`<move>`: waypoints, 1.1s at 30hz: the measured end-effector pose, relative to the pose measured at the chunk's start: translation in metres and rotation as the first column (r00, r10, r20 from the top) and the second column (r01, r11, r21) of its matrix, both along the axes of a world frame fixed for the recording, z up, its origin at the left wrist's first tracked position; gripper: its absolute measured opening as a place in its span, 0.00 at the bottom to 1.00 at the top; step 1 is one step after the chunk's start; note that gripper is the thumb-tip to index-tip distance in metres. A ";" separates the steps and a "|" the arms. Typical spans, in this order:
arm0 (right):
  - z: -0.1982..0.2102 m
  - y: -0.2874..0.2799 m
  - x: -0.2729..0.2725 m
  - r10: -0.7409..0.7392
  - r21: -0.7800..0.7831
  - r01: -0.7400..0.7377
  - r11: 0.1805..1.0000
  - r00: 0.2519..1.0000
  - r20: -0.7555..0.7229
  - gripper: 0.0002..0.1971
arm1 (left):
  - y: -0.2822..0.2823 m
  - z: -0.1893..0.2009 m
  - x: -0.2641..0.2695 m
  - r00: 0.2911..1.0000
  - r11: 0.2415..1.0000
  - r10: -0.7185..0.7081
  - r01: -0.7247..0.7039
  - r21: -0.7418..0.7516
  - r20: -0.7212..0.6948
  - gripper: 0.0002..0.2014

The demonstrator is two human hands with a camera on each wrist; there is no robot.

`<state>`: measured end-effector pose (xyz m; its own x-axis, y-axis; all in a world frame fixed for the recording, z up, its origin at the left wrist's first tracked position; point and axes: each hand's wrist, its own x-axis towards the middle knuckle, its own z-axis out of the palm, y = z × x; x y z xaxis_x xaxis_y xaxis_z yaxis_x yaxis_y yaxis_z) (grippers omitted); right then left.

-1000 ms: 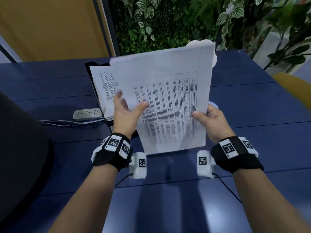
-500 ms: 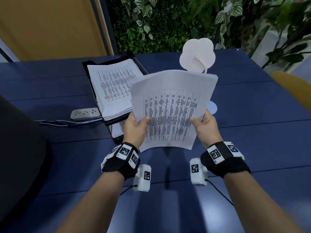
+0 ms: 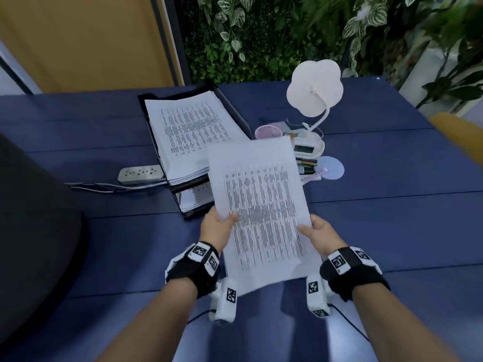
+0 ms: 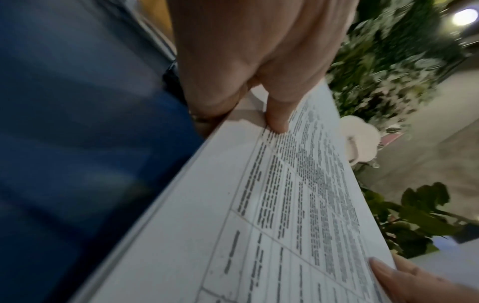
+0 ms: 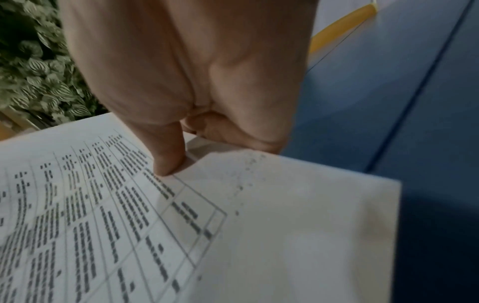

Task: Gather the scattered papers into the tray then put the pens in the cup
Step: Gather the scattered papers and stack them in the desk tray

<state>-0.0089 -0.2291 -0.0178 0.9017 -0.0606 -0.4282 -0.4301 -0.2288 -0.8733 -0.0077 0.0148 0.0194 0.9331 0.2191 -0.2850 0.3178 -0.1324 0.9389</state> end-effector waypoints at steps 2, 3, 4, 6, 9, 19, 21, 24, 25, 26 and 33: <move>-0.012 -0.005 -0.009 0.050 -0.053 -0.055 0.997 0.994 -0.095 0.07 | 0.002 -0.026 -0.008 0.996 0.999 -0.017 0.020 0.029 -0.093 0.10; -0.015 -0.006 -0.014 0.067 -0.066 -0.076 0.995 0.989 -0.129 0.06 | 0.003 -0.040 -0.011 0.990 0.999 -0.022 0.027 0.035 -0.136 0.12; -0.015 -0.006 -0.018 0.078 -0.080 -0.092 0.993 0.984 -0.159 0.06 | 0.004 -0.049 -0.015 0.984 0.999 -0.029 0.035 0.033 -0.176 0.13; -0.014 -0.003 -0.024 0.097 -0.102 -0.118 0.988 0.977 -0.192 0.07 | 0.006 -0.068 -0.019 0.973 0.999 -0.018 0.025 0.029 -0.229 0.13; -0.010 0.001 -0.028 0.130 -0.123 -0.157 0.980 0.971 -0.198 0.08 | 0.011 -0.084 -0.022 0.962 1.000 0.002 -0.002 -0.002 -0.274 0.12; -0.002 0.017 -0.022 0.224 -0.046 -0.260 0.965 0.899 -0.377 0.11 | 0.042 -0.072 -0.006 0.952 0.953 0.147 -0.209 -0.220 -0.267 0.16; 0.005 0.024 -0.018 0.211 -0.057 -0.246 0.967 0.910 -0.356 0.12 | 0.047 -0.063 -0.001 0.957 0.941 0.169 -0.228 -0.251 -0.236 0.16; 0.012 0.034 -0.003 0.167 -0.052 -0.191 0.980 0.938 -0.304 0.12 | 0.055 -0.055 0.009 0.958 0.936 0.193 -0.244 -0.253 -0.212 0.17; 0.012 0.037 0.004 0.162 -0.040 -0.182 0.983 0.941 -0.296 0.12 | 0.059 -0.053 0.011 0.959 0.939 0.186 -0.238 -0.248 -0.215 0.18; 0.012 0.041 0.010 0.161 -0.033 -0.178 0.983 0.944 -0.289 0.12 | 0.062 -0.051 0.012 0.960 0.943 0.174 -0.227 -0.243 -0.220 0.19; 0.021 0.074 0.058 0.151 0.004 -0.155 0.988 0.961 -0.233 0.11 | 0.082 -0.042 0.012 0.979 0.967 0.053 -0.099 -0.236 -0.195 0.21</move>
